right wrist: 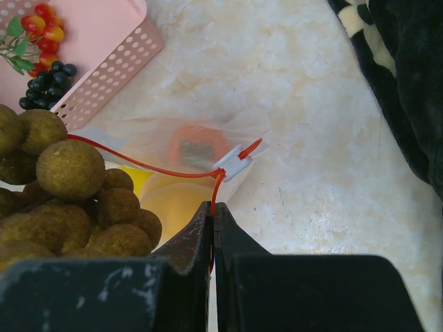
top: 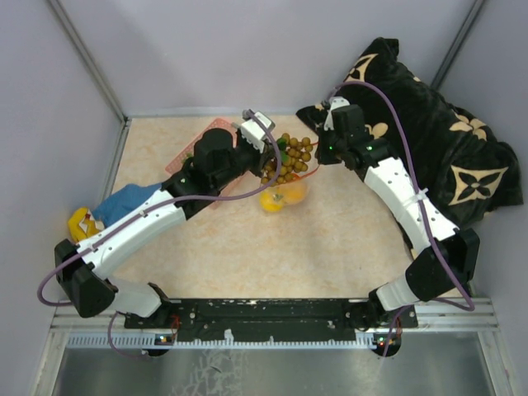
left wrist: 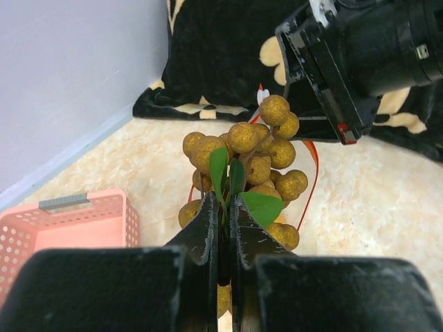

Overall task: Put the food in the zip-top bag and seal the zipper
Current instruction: Place the fake fruit in the zipper food storage bag.

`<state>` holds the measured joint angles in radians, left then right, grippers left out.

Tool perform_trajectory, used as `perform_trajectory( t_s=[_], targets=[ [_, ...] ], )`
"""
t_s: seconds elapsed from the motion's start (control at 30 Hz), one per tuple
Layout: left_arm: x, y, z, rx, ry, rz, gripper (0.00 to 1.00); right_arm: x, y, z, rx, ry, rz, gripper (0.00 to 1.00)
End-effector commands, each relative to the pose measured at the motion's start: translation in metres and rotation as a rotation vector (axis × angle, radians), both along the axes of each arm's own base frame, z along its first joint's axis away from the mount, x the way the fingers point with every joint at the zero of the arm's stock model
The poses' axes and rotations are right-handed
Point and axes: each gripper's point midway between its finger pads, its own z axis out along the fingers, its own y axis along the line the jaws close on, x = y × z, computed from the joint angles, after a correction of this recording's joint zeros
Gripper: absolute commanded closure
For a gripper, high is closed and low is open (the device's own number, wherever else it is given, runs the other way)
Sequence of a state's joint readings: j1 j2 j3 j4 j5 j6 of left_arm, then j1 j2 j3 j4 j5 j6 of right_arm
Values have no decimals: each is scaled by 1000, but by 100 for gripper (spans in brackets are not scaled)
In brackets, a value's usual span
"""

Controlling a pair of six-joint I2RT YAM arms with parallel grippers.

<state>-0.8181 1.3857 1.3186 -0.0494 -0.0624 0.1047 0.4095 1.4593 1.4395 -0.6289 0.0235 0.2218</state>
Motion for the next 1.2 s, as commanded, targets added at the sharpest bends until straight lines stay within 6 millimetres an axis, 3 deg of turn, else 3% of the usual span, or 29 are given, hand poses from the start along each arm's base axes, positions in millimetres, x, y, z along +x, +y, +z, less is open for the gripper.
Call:
perform_trajectory(
  t_s=[0.0, 0.17, 0.4, 0.67, 0.8, 0.97, 1.17],
  targets=[
    [-15, -6, 8, 60, -55, -106, 100, 2, 6, 33, 64, -96, 20, 100],
    [-16, -16, 5, 107, -53, -157, 100, 2, 12, 42, 88, -111, 47, 100],
    [-9, -18, -24, 209, -2, -152, 100, -1, 9, 52, 87, -130, 43, 100],
    [-45, -31, -18, 198, -78, -354, 100, 2, 11, 50, 94, -130, 41, 100],
    [-39, -31, -23, 216, -65, -331, 100, 1, 16, 53, 113, -136, 66, 100],
    [-11, -21, -36, 274, -3, -176, 100, -4, 26, 57, 143, -144, 128, 100],
    [7, -5, -47, 357, 38, -44, 100, -5, 18, 60, 129, -156, 96, 100]
  ],
)
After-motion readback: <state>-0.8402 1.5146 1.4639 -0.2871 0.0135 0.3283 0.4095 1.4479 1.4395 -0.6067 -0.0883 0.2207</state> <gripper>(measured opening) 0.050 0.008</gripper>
